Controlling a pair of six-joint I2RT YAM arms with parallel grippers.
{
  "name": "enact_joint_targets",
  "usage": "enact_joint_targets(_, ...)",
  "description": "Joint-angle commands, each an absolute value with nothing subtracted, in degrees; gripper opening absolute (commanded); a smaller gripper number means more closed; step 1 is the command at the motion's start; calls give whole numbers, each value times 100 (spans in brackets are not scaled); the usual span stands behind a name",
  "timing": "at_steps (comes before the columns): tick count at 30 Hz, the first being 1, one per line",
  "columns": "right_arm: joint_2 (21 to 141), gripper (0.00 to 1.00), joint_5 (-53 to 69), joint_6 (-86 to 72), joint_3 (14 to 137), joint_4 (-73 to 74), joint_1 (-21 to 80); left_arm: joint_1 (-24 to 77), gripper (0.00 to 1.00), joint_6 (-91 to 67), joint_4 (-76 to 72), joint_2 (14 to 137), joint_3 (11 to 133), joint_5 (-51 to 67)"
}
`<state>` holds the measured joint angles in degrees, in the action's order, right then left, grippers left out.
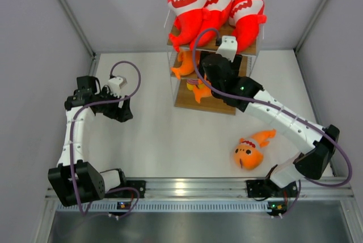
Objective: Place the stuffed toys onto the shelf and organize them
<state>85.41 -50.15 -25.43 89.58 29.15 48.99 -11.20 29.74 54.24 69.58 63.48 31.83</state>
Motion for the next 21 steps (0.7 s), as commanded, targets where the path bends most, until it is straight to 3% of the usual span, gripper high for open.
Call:
enact_joint_targets(1, 8394, 87, -4677, -2312, 9018, 2857, 4843, -1107, 83, 3024, 5291, 6820, 6328, 3226)
enact_joint_targets(3, 8359, 91, -4597, -2137, 9018, 2795, 4852, -1107, 83, 3015, 5300, 6829, 6337, 3252)
enact_joint_targets(21, 7253, 94, -3807, -1618, 8711, 3762, 5133, -1099, 84, 2997, 5300, 6768, 6311, 3270)
